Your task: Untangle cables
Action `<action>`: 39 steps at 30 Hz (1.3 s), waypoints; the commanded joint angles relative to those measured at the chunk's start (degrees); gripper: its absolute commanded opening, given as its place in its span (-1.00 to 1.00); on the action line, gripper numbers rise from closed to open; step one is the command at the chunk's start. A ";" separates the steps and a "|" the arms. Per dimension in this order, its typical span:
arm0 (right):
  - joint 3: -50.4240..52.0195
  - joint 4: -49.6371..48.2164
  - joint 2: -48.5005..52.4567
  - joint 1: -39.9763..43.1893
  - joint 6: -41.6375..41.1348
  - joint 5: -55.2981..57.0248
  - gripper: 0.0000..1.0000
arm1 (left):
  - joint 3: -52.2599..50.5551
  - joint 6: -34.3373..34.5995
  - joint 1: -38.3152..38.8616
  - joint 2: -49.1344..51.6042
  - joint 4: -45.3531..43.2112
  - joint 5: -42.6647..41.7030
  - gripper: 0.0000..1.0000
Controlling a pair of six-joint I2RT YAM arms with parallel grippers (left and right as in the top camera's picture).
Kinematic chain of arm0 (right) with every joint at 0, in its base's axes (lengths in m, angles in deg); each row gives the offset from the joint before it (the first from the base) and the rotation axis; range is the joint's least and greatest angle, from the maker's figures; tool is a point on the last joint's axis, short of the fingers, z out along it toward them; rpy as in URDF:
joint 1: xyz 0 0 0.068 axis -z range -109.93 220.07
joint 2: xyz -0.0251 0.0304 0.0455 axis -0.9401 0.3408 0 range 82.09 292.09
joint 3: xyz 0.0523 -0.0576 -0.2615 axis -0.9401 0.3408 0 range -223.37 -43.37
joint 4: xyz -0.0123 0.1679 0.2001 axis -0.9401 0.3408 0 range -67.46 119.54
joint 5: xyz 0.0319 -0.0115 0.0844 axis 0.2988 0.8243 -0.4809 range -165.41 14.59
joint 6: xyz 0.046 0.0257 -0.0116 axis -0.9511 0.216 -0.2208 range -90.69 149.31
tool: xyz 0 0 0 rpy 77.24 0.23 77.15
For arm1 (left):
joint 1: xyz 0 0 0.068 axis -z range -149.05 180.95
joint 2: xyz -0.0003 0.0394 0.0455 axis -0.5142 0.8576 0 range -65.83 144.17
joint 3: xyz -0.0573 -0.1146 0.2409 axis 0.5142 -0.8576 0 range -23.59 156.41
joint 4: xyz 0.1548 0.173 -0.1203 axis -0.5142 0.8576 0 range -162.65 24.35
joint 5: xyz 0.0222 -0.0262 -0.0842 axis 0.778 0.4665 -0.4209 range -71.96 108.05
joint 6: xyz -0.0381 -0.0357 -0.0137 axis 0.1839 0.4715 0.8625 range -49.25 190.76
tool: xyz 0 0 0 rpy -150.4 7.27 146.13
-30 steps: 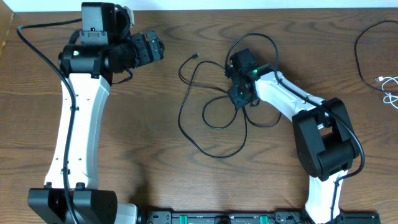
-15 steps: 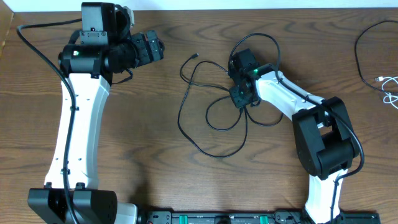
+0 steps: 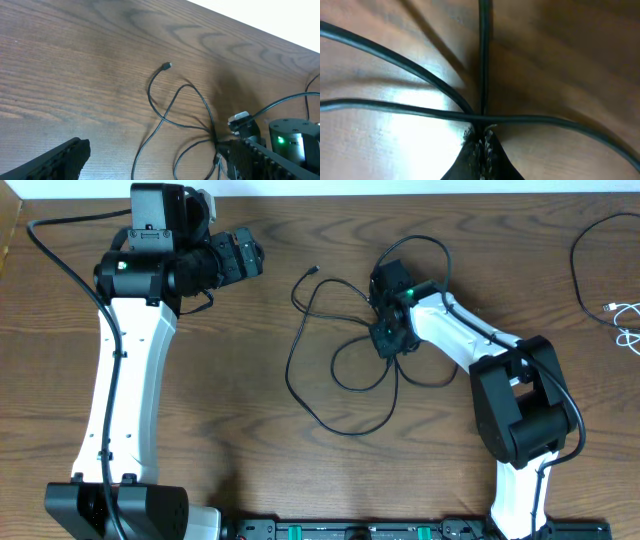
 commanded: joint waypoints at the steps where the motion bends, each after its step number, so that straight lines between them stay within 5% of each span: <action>1: -5.38 2.73 -2.10 2.12 -1.97 -2.80 -0.98 | -0.15 0.04 0.02 0.02 -0.04 0.74 0.90; 10: -27.34 15.87 -13.64 18.49 -0.37 -2.54 -0.98 | -0.15 0.02 0.02 0.02 -0.07 0.74 0.90; 17: -40.02 17.00 -19.12 38.23 -0.42 -1.90 -0.98 | -0.15 0.02 0.02 0.02 -0.04 0.74 0.90; 31: -40.57 18.29 -13.92 58.99 -0.55 -2.93 -0.97 | -0.15 0.02 0.02 0.02 -0.04 0.74 0.90; 32: -40.57 18.75 -13.03 59.69 -0.92 -2.93 -0.85 | -0.15 0.02 0.02 0.02 -0.04 0.74 0.90; 35: -40.57 20.72 -10.97 61.20 -1.95 -3.39 0.30 | -0.15 0.02 0.02 0.02 -0.04 0.76 0.90; 39: -40.65 22.80 -11.61 61.55 -1.90 -5.55 0.61 | -0.15 -0.02 0.00 0.02 -0.04 0.76 0.90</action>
